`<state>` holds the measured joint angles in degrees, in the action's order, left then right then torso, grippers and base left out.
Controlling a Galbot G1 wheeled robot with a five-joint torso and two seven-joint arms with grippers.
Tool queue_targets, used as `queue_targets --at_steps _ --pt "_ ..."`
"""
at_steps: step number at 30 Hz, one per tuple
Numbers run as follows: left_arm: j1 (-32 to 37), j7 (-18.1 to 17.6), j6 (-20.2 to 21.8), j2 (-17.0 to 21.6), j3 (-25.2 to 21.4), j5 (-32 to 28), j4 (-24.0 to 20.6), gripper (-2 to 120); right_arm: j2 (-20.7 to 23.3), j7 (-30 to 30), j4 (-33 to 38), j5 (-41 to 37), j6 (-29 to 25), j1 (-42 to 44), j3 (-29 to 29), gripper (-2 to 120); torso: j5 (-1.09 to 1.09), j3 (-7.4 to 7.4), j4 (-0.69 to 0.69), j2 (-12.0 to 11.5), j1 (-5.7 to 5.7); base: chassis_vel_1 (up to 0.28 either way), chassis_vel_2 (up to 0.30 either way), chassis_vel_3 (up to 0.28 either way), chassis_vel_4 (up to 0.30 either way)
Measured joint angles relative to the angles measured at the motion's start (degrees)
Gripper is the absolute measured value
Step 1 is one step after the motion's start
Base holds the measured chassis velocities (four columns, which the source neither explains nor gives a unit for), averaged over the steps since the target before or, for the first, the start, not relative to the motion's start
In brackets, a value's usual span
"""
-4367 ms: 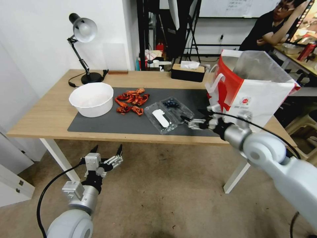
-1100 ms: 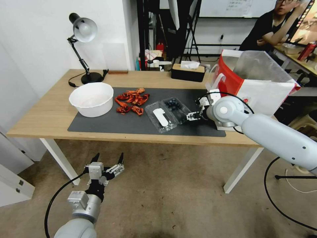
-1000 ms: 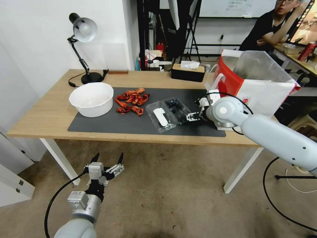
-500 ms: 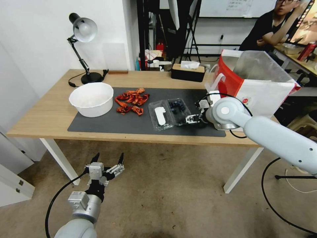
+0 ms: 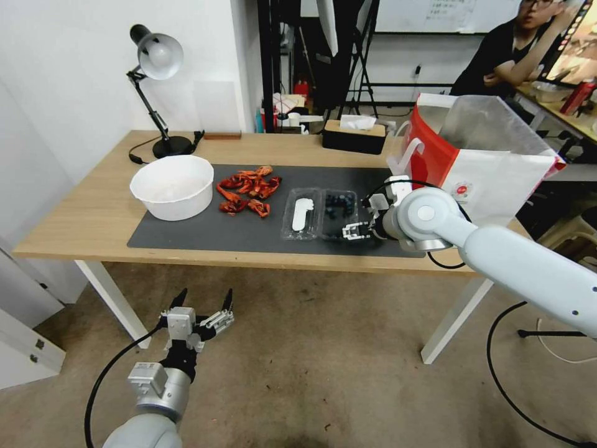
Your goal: Close the takeout container lid, then place the container into the takeout bag.
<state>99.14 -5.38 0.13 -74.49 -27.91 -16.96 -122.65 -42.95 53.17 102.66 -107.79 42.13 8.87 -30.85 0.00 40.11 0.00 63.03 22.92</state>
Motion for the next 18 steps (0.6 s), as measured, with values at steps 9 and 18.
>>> queue_targets --at_steps 9,18 --pt "0.5 0.0 -0.4 -0.2 0.0 0.5 -0.1 100 0.4 -0.4 0.2 1.0 0.0 0.6 1.0 100 0.0 0.0 0.0 0.0 0.0 0.0 0.0 0.0 0.0" --pt "0.6 -0.1 -0.4 -0.2 -0.1 0.6 -0.4 100 0.7 -8.5 -0.2 11.2 0.0 2.8 6.2 100 0.01 0.0 0.0 0.0 0.0 0.0 0.0 0.0 0.0"
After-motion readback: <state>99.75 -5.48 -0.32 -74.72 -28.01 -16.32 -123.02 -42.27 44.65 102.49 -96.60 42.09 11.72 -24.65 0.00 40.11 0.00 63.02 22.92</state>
